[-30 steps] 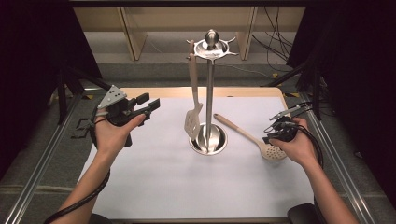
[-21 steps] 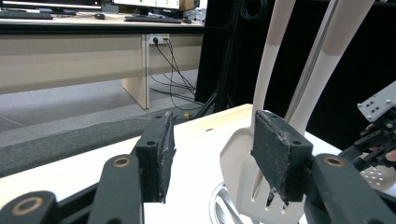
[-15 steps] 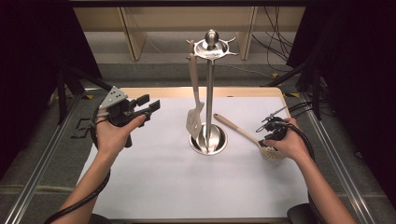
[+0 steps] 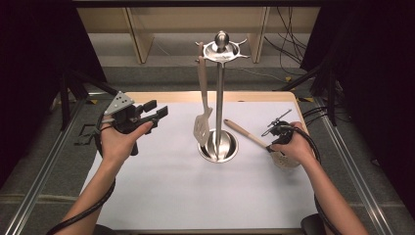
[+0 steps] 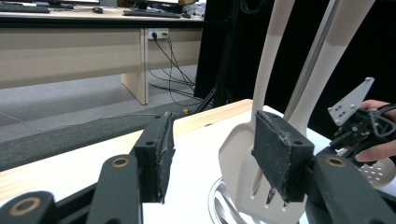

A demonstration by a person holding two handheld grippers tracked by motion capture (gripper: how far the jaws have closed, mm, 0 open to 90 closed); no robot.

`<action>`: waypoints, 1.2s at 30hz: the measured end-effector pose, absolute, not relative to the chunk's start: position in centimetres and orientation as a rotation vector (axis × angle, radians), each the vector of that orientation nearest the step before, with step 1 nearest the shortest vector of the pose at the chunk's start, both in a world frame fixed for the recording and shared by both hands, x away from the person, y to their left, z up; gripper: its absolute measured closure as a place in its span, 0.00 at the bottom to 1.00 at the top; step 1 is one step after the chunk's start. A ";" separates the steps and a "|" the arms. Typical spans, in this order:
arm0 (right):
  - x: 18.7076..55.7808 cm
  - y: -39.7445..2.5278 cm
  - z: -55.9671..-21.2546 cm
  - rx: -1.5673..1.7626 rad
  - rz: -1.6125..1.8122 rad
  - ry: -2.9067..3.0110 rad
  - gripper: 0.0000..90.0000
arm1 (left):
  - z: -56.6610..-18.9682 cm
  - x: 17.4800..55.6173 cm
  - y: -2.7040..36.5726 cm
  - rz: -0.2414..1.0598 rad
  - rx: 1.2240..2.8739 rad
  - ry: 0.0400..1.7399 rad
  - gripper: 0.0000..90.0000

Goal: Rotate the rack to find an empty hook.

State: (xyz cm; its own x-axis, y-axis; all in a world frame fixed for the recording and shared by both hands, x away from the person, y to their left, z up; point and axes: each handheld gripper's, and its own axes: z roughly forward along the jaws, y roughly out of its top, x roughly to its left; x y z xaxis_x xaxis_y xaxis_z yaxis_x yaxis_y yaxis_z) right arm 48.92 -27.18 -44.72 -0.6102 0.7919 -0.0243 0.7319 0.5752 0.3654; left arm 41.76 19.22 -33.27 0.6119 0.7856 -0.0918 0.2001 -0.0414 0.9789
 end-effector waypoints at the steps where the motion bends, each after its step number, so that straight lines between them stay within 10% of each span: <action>1: 48.9 -27.1 -44.9 1.300 0.454 2.619 0.69 | -33.3 41.7 19.2 0.576 1.578 0.847 0.53; 36: 43.7 -29.0 -44.5 1.216 0.076 2.862 0.79 | -33.8 41.7 18.6 0.561 1.593 0.859 0.52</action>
